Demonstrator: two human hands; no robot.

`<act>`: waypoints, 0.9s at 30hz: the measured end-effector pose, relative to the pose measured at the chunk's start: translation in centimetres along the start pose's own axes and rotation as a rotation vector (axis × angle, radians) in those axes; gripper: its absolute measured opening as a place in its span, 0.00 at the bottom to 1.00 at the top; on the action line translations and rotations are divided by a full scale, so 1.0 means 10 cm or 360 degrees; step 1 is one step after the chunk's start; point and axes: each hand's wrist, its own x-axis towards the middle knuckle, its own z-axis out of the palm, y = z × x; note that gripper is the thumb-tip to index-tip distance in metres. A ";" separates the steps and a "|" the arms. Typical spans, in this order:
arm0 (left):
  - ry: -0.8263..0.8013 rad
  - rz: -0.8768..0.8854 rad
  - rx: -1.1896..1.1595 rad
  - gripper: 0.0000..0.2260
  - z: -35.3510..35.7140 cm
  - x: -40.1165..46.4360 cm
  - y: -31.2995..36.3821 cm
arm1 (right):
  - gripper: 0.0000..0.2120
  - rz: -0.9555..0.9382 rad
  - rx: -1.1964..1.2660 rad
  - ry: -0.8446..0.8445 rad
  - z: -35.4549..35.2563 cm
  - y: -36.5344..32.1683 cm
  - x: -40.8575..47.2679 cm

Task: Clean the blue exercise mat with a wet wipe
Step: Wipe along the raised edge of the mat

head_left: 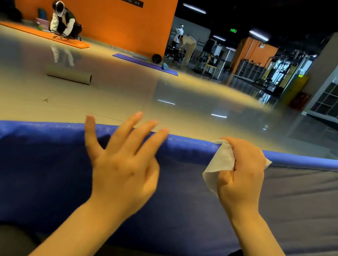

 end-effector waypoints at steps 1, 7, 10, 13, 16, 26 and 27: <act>-0.0029 0.0043 -0.0007 0.16 0.04 -0.01 0.09 | 0.15 -0.0018 0.0008 0.0002 0.00 -0.04 -0.03; 0.0114 0.0209 -0.0059 0.10 0.11 0.00 0.09 | 0.16 -0.0260 -0.0007 -0.0297 -0.20 0.00 -0.08; 0.0170 0.0245 -0.0064 0.10 0.11 0.04 0.04 | 0.19 -0.0272 -0.0196 -0.0313 -0.45 0.29 -0.06; 0.0176 0.0242 -0.0079 0.10 0.11 0.09 0.02 | 0.16 -0.0176 -0.0577 -0.0249 -0.68 0.83 0.02; 0.0141 0.0216 -0.0096 0.09 0.10 0.14 0.01 | 0.16 -0.0045 -0.0749 -0.0257 -0.90 1.11 0.11; 0.0217 0.0073 -0.0132 0.09 0.03 0.25 -0.06 | 0.17 0.0095 -0.0054 -0.0122 -0.42 0.42 0.14; 0.0172 0.0038 -0.0156 0.10 0.01 0.28 -0.15 | 0.17 0.0052 -0.0063 -0.0135 -0.36 0.38 0.18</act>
